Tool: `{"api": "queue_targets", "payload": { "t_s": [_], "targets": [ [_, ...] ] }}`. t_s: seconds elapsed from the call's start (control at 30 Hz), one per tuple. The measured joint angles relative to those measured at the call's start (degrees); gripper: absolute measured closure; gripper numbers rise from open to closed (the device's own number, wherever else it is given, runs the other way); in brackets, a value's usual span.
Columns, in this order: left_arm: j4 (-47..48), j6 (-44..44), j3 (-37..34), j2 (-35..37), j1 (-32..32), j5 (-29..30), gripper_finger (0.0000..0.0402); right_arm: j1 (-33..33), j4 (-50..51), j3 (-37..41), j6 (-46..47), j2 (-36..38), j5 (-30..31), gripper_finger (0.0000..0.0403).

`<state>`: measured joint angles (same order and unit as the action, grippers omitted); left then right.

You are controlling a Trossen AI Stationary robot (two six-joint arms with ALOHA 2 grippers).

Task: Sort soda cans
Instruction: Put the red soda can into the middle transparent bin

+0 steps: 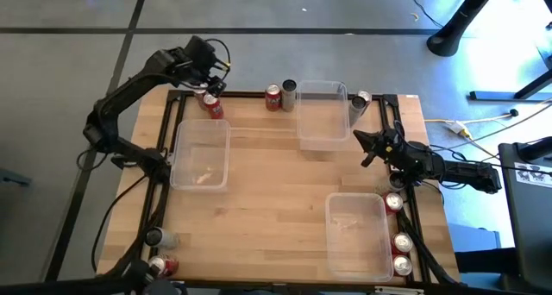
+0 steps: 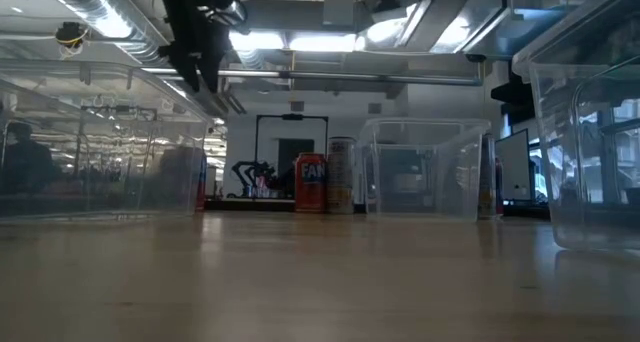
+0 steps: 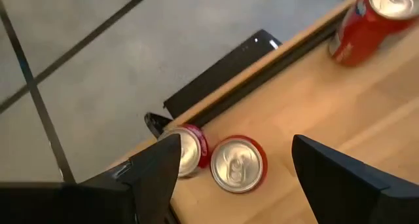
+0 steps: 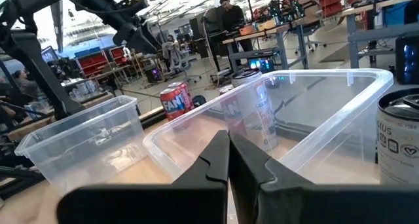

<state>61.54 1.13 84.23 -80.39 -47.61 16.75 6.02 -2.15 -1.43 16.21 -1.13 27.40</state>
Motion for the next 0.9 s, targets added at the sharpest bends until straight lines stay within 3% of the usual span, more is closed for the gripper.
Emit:
{"api": "queue_targets", "payload": {
  "t_s": [0.47, 0.9],
  "targets": [
    [-0.54, 11.77, -5.87, -1.14, 0.52, 0.02, 0.012, 0.01, -0.81, 0.15, -0.02, -0.24, 1.49, 0.0397],
    [1.92, 14.35, -6.04, -8.85, 0.03, -0.15, 0.0126, 0.0, -0.79, 0.15, -0.13, -0.24, 1.51, 0.0397]
  ]
}}
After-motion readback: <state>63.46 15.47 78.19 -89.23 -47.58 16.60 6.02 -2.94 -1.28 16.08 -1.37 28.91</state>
